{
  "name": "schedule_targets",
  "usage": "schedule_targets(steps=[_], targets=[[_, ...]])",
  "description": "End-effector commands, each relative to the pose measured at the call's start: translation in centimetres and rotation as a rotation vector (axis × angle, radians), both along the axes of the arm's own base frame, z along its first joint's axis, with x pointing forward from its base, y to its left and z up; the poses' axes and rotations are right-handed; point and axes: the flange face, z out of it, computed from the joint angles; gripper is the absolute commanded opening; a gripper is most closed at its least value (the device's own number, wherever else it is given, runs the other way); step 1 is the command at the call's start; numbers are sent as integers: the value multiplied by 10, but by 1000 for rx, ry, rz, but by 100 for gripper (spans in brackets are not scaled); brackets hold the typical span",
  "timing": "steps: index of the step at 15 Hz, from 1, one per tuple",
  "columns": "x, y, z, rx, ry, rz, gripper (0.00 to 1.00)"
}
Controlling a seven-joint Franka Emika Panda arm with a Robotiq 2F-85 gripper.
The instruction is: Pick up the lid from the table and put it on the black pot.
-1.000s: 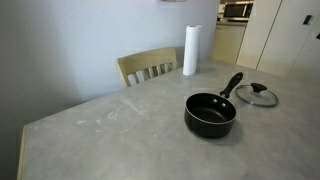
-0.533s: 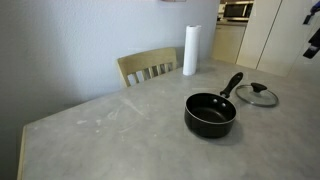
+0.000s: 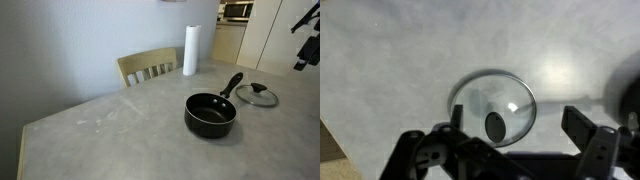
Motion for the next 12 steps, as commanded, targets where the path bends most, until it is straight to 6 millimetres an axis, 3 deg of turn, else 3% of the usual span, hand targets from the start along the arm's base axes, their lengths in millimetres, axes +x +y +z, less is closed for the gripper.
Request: schedule_targets(steps=[1, 7, 12], targets=[[1, 1, -4, -13, -34, 28, 100], [26, -13, -47, -106, -183, 50, 100], [47, -8, -71, -79, -215, 50, 100]])
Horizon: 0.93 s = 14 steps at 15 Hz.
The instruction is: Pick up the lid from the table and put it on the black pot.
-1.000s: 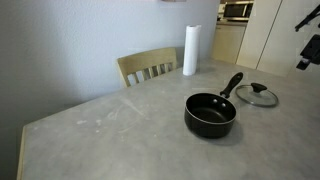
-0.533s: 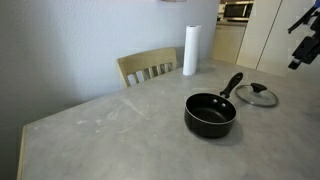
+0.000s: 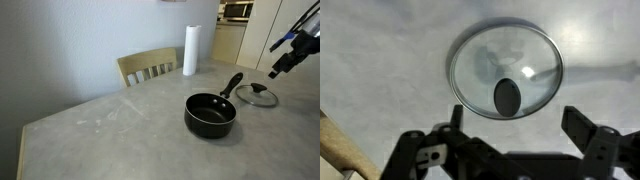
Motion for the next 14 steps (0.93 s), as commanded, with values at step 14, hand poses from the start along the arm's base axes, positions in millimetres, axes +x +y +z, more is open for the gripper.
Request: schedule_targets(steps=[14], targets=[[50, -41, -17, -36, 66, 340, 100]])
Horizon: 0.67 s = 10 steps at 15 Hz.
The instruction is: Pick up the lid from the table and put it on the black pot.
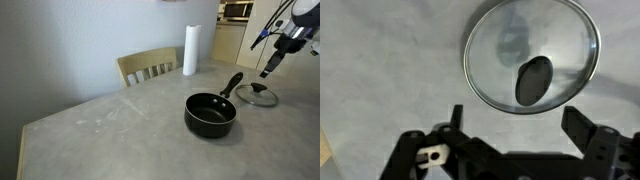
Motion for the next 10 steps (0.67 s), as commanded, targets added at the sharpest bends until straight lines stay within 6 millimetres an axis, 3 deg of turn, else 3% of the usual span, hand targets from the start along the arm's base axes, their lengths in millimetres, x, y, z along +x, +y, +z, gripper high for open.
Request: schedule_targets(steps=[1, 10], targets=[[1, 1, 0, 0, 0, 3, 100], [4, 2, -46, -2, 62, -52, 100]])
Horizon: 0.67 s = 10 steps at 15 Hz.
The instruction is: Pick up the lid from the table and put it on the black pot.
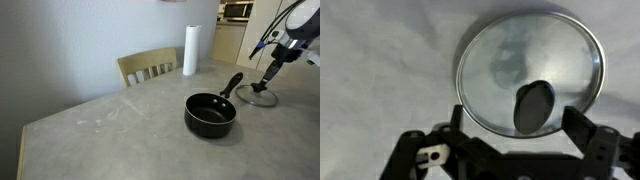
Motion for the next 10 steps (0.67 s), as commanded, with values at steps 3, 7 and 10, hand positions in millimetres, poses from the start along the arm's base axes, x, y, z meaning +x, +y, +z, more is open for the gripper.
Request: schedule_targets(steps=[3, 7, 10], targets=[[13, 10, -19, -1, 17, -51, 100], [24, 22, -24, -7, 14, -61, 100], [29, 19, -32, -30, 13, -88, 100]])
